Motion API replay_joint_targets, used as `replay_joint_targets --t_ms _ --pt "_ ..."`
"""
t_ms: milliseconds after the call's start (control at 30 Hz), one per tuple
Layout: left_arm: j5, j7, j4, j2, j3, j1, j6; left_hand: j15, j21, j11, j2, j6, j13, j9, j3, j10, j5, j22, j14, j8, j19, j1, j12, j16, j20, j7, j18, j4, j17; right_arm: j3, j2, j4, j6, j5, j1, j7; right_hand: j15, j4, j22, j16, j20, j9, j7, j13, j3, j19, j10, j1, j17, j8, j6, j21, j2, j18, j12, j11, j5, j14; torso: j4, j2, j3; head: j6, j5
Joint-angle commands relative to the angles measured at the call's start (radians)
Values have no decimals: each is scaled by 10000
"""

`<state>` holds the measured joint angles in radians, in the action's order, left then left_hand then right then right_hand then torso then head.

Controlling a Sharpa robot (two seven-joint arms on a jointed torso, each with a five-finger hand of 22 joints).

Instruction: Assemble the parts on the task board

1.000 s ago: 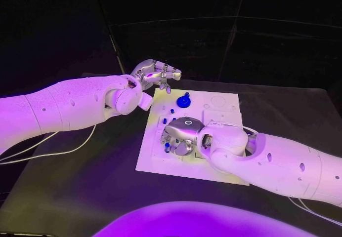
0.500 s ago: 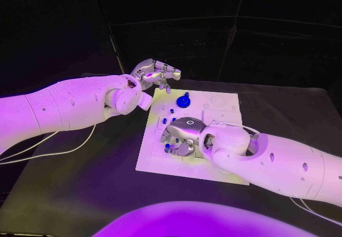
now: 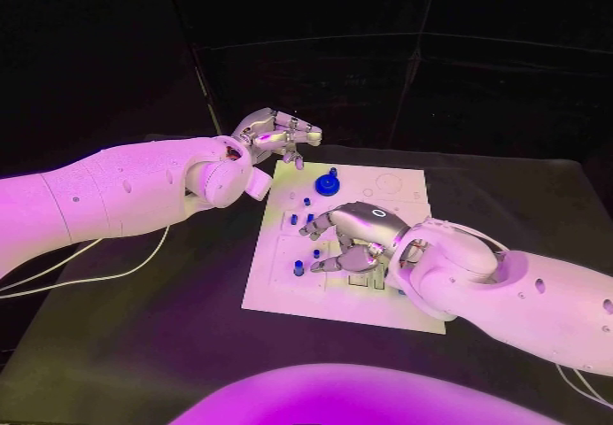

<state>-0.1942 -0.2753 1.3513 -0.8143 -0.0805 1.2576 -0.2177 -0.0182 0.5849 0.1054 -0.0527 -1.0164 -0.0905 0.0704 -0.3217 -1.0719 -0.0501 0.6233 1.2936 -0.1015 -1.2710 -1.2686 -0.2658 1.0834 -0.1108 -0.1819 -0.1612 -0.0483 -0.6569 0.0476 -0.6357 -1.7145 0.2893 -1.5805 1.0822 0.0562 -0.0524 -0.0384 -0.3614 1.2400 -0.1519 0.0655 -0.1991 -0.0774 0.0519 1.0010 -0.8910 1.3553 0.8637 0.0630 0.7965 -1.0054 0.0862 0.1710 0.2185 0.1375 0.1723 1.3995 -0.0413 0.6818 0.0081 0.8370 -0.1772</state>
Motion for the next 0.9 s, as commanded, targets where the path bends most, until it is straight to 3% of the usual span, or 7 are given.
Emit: replay_joint_targets --t_ms 33,167,333,433,600,767,900 --pt "28 -18 -1 -9 6 18 118 6 -7 17 58 38 -9 -14 37 79 27 -8 -91 -62 12 -52 -31 -34 -22 -1 -196 -5 8 -73 -407 -185 1465 1388 206 -700 48 21 23 -43 13 70 -17 -22 -51 68 -232 200 -74 132 619 74 -99 145 249 -16 64 -54 -19 -42 -7 -52 77" --pt "28 -16 3 -27 5 16 126 6 -7 17 58 38 -9 -14 37 79 27 -8 -91 -62 12 -52 -31 -34 -22 -1 -196 -5 8 -131 -1372 -338 1432 2740 612 -399 195 -81 12 220 110 161 93 -168 -88 193 -1343 209 330 395 1419 17 -350 163 967 -214 54 163 7 -31 -17 -154 311" --pt "28 -20 4 -65 3 15 114 6 -7 17 58 38 -9 -14 37 79 27 -8 -91 -62 12 -52 -31 -34 -22 -1 -196 -5 8 -148 -2488 -527 1010 3828 832 331 717 -429 -136 1215 568 200 579 -917 -297 725 -3423 -80 2172 664 2027 -342 -414 182 2417 -819 105 875 -40 -39 -23 -236 630" --pt "28 -23 33 -99 3 15 102 6 -7 17 58 38 -9 -14 37 79 27 -8 -91 -62 12 -52 -31 -34 -22 -1 -196 -5 8 -148 -3041 -643 739 4149 884 1054 939 -1059 -523 1788 777 220 784 -2777 -864 1102 -4184 -762 3266 914 2148 -664 -269 43 4586 -1062 1161 1137 -92 -55 -32 -276 903" --pt "28 -33 88 -103 3 15 102 6 -7 17 58 38 -9 -14 37 79 27 -8 -91 -62 12 -52 -31 -34 -22 -1 -196 -5 8 -136 -3681 -918 470 3885 906 2183 976 -1922 -1699 2598 894 455 924 -10076 -1649 1654 -5007 -1036 5045 1790 2085 -1287 -377 -93 10560 -1097 1165 1375 -106 -57 -34 -281 1193" --pt "28 -31 142 -140 3 15 97 5 -15 19 61 40 -12 -13 44 88 27 -14 -94 -67 9 -53 -42 -34 -24 -2 -196 0 15 -58 -4117 -1231 194 3078 842 3098 946 -2413 -2214 2804 886 683 927 -11538 -2116 1855 -5182 -922 5547 2441 1810 -1562 -376 -140 11582 -1088 1033 1434 -141 -88 -23 -246 1336" --pt "28 -31 162 -168 2 15 96 5 -15 19 61 40 -12 -13 44 88 27 -14 -94 -67 9 -53 -42 -34 -24 -2 -196 0 15 73 -4246 -1452 -6 2287 762 3451 957 -2500 -2318 2831 874 763 919 -11796 -2256 1890 -5247 -950 5617 2645 1745 -1617 -372 -163 11733 -1107 1036 1442 -143 -95 -36 -237 1391"
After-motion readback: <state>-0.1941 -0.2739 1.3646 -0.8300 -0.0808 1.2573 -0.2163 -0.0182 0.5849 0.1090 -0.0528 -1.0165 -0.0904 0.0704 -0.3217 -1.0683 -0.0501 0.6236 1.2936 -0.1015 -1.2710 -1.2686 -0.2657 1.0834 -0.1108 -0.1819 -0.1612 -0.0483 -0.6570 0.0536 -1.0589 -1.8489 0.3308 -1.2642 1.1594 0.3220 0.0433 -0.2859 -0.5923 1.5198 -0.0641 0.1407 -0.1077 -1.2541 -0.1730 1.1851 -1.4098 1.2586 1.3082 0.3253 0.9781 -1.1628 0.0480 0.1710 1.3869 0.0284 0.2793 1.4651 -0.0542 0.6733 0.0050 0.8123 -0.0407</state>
